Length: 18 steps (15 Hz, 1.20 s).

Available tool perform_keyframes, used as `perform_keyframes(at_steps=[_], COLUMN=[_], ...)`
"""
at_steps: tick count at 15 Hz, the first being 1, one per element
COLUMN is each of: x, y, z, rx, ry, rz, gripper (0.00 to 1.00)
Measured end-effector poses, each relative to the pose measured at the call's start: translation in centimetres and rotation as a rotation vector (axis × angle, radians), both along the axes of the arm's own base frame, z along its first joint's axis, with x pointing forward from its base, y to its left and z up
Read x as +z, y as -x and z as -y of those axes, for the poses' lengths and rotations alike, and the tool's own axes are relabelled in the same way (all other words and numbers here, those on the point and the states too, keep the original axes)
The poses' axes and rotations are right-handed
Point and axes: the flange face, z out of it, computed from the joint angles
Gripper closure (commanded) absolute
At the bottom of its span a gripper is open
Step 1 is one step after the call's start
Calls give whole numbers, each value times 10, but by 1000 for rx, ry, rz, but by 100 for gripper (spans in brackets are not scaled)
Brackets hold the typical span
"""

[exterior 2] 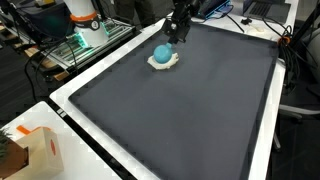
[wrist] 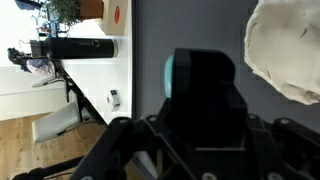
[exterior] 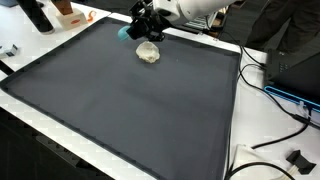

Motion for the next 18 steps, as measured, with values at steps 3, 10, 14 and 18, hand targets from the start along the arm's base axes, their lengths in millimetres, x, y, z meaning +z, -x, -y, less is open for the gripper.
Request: perform_keyframes(at_steps=[3, 10, 14, 18], x=[15, 52, 69, 82], y=[-2, -5, -1, 6], z=[0, 13, 28, 49], rx=[41, 146, 167, 154], ry=[-65, -276, -436, -595], rz=[38, 136, 166, 177], gripper=[75, 75, 75, 75])
